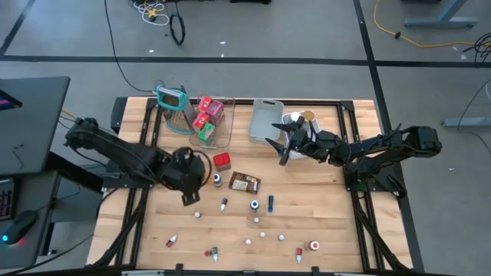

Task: Pick & Place Kitchen Items
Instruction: Put the orange spice bottle into the white bin

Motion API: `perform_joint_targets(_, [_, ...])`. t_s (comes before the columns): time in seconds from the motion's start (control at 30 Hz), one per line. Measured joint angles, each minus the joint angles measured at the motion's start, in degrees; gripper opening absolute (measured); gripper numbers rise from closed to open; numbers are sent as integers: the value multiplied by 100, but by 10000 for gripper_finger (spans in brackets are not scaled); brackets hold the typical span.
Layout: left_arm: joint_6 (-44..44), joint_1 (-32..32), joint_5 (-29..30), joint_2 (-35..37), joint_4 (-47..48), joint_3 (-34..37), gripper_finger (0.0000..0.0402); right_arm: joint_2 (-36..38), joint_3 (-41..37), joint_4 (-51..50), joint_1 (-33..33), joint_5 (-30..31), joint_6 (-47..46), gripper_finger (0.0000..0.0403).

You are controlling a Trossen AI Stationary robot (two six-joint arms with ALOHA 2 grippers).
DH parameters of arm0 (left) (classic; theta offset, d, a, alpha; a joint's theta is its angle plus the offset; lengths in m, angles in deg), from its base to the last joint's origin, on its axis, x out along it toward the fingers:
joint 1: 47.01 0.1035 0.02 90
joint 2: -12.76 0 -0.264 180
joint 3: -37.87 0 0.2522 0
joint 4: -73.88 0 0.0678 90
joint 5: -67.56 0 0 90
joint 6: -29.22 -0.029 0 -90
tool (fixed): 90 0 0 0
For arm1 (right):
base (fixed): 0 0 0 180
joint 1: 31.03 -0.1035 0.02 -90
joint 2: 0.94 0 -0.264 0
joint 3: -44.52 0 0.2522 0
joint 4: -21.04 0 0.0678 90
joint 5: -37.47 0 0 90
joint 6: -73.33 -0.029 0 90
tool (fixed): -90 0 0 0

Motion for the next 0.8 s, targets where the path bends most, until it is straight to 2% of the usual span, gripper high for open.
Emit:
perform_joint_targets(0.1, [-794, 155, 514, 2, -317, -403, 227, 0, 0, 0, 0, -7, 0, 286])
perform_joint_targets(0.17, [-1407, 318, 641, 9, -776, -452, 237, 0, 0, 1, 2, -178, 1, 286])
perform_joint_targets(0.33, [-2966, 894, 306, -237, -1829, -259, 240, 0, 4, 23, 0, -1326, 63, 286])
perform_joint_targets(0.43, [-3571, 1272, 2, -587, -2272, -202, 231, -1, 94, 4, -9, -1866, 11, 286])
perform_joint_targets(0.6, [-4548, 1741, -35, -1319, -3086, -198, 236, 0, 353, -472, -44, -2570, -347, 286])
perform_joint_targets(0.8, [-5496, 2012, -151, -1838, -3928, -198, 235, -8, 718, -2053, -158, -2096, 159, 286])
